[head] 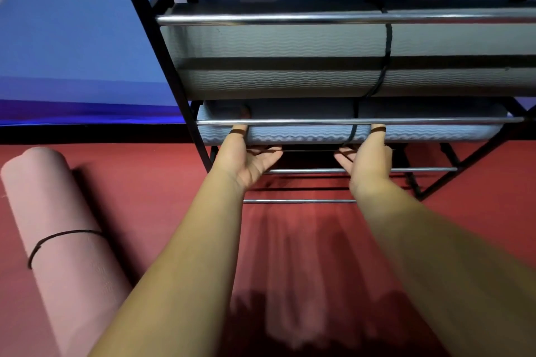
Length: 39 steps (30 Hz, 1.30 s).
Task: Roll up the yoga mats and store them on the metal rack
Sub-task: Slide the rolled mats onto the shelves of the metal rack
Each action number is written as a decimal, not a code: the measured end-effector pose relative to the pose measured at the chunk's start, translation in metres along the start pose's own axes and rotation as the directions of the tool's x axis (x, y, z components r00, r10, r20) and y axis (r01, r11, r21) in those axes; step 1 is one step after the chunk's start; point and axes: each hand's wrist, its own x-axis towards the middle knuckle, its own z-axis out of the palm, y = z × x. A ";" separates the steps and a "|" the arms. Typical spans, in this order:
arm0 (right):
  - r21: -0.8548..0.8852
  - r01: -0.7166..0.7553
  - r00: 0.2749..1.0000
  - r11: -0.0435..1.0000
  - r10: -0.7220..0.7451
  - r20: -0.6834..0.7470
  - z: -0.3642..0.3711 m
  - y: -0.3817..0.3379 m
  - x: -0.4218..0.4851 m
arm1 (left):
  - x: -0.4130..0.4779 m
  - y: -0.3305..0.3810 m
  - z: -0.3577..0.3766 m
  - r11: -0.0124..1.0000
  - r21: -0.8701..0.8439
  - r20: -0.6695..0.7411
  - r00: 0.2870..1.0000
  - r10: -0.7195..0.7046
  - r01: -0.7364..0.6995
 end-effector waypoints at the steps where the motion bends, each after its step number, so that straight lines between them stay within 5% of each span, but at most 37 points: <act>1: -0.040 0.044 0.999 0.998 -0.044 -0.013 0.002 0.008 -0.006 | -0.002 0.001 -0.001 1.000 0.026 -0.005 1.000 -0.015 0.015; 5: -0.367 0.180 0.980 0.913 -0.196 -0.008 0.012 0.045 -0.039 | -0.018 0.004 -0.011 0.964 0.235 -0.014 0.992 -0.123 0.123; 11: -0.571 0.256 0.964 0.780 -0.165 0.207 0.038 0.093 -0.082 | -0.049 0.019 -0.054 0.849 0.426 -0.090 0.949 -0.302 0.311; 16: -0.732 0.349 0.932 0.585 -0.133 0.338 0.046 0.143 -0.120 | -0.062 0.044 -0.113 0.767 0.546 -0.322 0.930 -0.179 0.337; 19: -0.762 0.429 0.883 0.484 -0.046 0.468 0.054 0.177 -0.149 | -0.074 0.060 -0.149 0.804 0.542 -0.443 0.896 0.028 0.243; 22: -0.736 0.473 0.808 0.484 0.096 0.582 0.065 0.221 -0.167 | -0.086 0.077 -0.186 0.698 0.705 -0.522 0.757 0.393 0.124; 26: -0.731 0.487 0.725 0.478 0.245 0.643 0.081 0.246 -0.195 | -0.111 0.092 -0.228 0.520 0.822 -0.561 0.482 0.673 0.232; 29: -0.753 0.440 0.664 0.490 0.387 0.640 0.091 0.246 -0.220 | -0.136 0.095 -0.248 0.464 0.738 -0.630 0.255 0.734 0.490; 31: -0.767 0.444 0.615 0.464 0.465 0.637 0.095 0.253 -0.230 | -0.144 0.094 -0.267 0.564 0.574 -0.780 0.185 0.598 0.594; 32: -0.769 0.453 0.594 0.452 0.490 0.638 0.096 0.256 -0.234 | -0.147 0.092 -0.279 0.615 0.486 -0.853 0.185 0.488 0.621; 34: -0.764 0.507 0.589 0.398 0.487 0.645 0.099 0.262 -0.237 | -0.150 0.085 -0.298 0.591 0.471 -0.880 0.299 0.369 0.655; 39: -0.751 0.609 0.603 0.257 0.465 0.648 0.105 0.263 -0.230 | -0.151 0.090 -0.287 0.676 0.600 -0.791 0.443 0.422 0.428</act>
